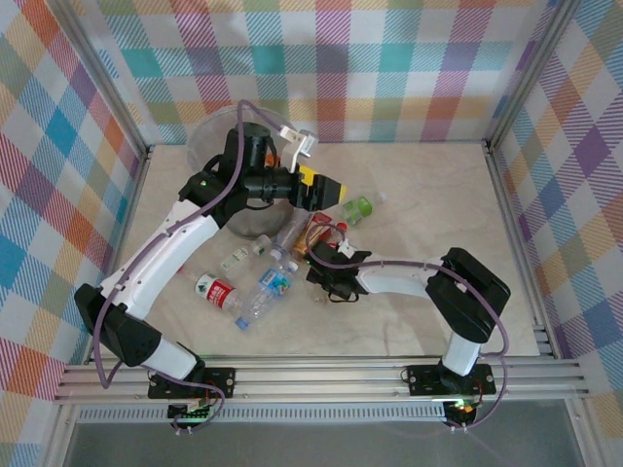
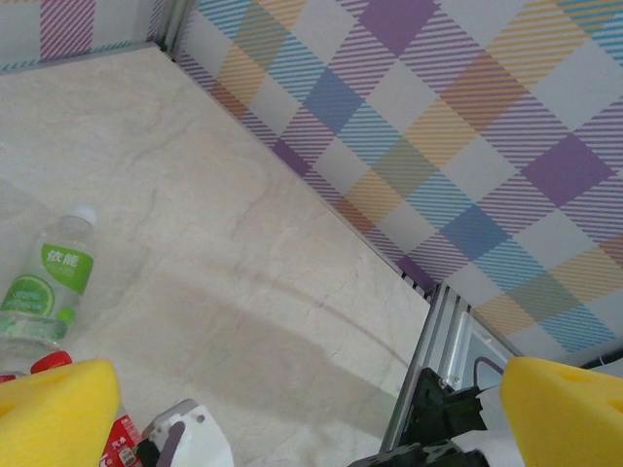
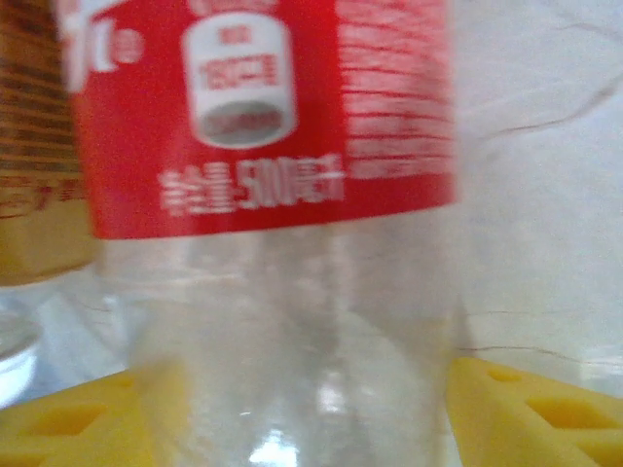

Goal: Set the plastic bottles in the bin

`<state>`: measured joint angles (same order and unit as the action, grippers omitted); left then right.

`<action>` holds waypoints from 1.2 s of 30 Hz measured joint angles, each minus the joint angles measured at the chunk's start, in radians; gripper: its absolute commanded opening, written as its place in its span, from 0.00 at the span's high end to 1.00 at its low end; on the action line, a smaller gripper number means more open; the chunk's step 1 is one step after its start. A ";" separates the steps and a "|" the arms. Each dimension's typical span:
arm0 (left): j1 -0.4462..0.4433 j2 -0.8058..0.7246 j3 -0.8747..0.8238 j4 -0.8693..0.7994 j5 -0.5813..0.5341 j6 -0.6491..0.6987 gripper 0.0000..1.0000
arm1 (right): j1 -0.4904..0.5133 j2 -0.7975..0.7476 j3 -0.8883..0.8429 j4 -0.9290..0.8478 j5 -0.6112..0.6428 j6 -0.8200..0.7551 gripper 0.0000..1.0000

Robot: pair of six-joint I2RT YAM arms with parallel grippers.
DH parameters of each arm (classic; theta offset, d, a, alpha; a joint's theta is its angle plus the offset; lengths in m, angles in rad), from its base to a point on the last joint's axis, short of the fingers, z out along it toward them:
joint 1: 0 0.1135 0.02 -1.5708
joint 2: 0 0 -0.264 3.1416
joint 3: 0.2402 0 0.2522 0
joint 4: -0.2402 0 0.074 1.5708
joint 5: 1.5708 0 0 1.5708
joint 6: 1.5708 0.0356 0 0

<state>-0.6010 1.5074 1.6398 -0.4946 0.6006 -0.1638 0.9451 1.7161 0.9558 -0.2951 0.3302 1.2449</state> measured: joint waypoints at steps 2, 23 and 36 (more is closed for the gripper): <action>-0.011 0.006 0.000 0.000 0.000 0.000 0.00 | -0.003 -0.034 -0.049 0.003 0.003 -0.005 0.36; -0.108 0.109 -0.014 0.011 0.011 -0.061 0.00 | -0.062 -0.844 -0.466 -0.058 0.019 -0.273 0.51; -0.114 0.187 -0.027 0.100 0.106 -0.207 0.02 | -0.069 -0.996 -0.375 -0.130 -0.022 -0.434 0.51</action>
<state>-0.7151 1.6943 1.6127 -0.3946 0.7067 -0.3710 0.8761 0.7197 0.5812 -0.4248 0.3080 0.8108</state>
